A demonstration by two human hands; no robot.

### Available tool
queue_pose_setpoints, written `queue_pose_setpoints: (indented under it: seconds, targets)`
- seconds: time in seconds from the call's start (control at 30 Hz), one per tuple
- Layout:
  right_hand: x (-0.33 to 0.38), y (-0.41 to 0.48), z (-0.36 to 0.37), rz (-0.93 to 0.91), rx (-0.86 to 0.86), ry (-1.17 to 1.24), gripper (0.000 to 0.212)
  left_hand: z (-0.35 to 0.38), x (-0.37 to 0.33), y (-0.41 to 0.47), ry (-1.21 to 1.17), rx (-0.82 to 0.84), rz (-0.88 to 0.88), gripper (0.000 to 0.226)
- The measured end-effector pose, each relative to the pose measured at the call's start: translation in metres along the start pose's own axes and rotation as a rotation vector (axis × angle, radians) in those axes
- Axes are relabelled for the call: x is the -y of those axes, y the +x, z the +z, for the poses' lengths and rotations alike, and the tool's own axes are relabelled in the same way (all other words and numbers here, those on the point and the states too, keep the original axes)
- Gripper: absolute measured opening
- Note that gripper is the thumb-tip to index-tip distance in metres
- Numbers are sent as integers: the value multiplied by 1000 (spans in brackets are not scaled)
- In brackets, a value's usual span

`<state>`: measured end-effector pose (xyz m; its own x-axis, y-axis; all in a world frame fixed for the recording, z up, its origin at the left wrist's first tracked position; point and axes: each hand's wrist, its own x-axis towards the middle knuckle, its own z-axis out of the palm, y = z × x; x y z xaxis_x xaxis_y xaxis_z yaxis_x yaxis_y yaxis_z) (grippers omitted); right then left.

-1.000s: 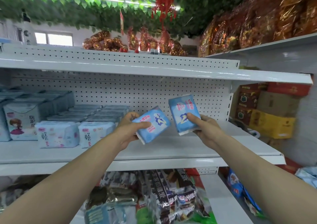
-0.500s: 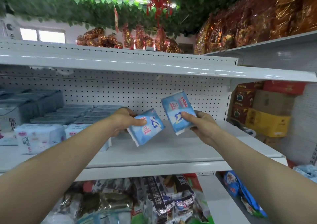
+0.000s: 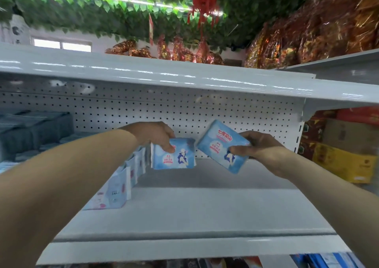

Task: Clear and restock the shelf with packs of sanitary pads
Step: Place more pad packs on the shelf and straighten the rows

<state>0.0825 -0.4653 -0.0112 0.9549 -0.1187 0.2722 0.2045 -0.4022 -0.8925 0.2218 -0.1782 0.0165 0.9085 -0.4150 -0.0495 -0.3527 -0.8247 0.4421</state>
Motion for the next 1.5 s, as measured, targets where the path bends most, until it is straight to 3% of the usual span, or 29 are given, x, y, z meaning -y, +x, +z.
queue_pose_setpoints:
  seconds: [0.17, 0.43, 0.73, 1.0, 1.17, 1.5]
  targets:
    - [-14, 26, 3, 66, 164, -295, 37, -3, 18, 39, 15, 22, 23, 35]
    - [-34, 54, 25, 83, 315, -291, 38, 9, 43, 94, 109, -40, 95, 32]
    - [-51, 71, 37, 41, 314, -282, 39, 17, 52, 114, 194, -197, 115, 49]
    - [-56, 69, 23, 38, 262, -286, 61, 22, 58, 116, 233, -290, 165, 42]
    - [-66, 69, 22, 19, 212, -272, 67, 23, 56, 113, 381, -390, 192, 41]
    - [-66, 72, 29, -10, 203, -271, 56, 26, 51, 108, 476, -426, 121, 56]
